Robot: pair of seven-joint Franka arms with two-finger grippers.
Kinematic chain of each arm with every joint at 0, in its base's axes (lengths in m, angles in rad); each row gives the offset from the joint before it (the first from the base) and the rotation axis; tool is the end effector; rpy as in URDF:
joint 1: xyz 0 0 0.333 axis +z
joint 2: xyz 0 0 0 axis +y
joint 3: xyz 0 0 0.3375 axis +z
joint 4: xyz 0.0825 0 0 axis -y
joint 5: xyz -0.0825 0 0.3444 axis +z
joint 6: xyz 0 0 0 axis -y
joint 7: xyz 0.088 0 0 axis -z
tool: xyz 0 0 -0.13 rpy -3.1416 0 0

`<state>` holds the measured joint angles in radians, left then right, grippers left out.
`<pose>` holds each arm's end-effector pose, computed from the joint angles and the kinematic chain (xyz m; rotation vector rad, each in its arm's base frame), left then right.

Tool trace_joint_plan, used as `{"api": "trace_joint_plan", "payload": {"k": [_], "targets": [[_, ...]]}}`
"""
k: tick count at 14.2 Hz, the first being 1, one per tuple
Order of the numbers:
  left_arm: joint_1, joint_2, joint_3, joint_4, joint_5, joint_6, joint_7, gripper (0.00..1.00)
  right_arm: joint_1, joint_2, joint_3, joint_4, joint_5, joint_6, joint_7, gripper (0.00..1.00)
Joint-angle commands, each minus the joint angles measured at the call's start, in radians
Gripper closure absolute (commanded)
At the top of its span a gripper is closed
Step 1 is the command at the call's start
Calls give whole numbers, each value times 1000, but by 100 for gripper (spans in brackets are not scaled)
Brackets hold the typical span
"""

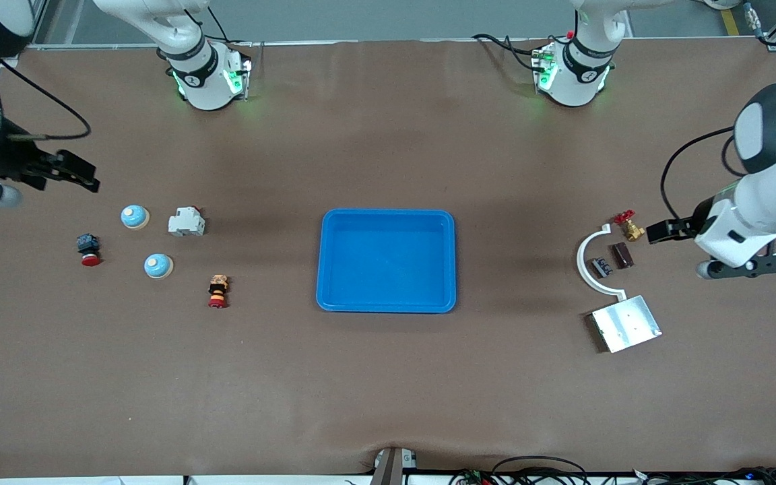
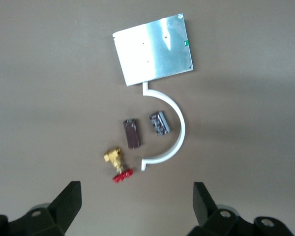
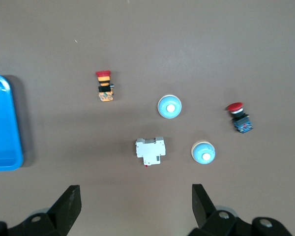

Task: Place electrolytic capacitor and blue bell in tray
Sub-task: 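Move the right gripper to a blue bell and the left gripper to a capacitor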

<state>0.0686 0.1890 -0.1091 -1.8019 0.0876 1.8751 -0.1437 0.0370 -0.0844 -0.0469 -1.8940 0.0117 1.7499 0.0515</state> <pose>0.5650 -0.0110 0.4453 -3.0634 -0.1117 0.1661 0.4880 -0.0043 0.5399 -3.1245 0.0993 0.0940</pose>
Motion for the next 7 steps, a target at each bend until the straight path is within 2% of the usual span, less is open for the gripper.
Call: {"api": "trace_joint_plan", "payload": {"k": [1,4,7], "targets": [[14,-30,-4,-124,18,123,-17,0,-5,-54,1,-236,-12,196,-41,0],[19,-28,-3,-243,14,281,-36,0,-17,-8,1,-396,-12,466,-71,0],[22,-26,-4,-353,14,433,-73,7,-28,105,1,-415,-13,586,-91,0]]}}
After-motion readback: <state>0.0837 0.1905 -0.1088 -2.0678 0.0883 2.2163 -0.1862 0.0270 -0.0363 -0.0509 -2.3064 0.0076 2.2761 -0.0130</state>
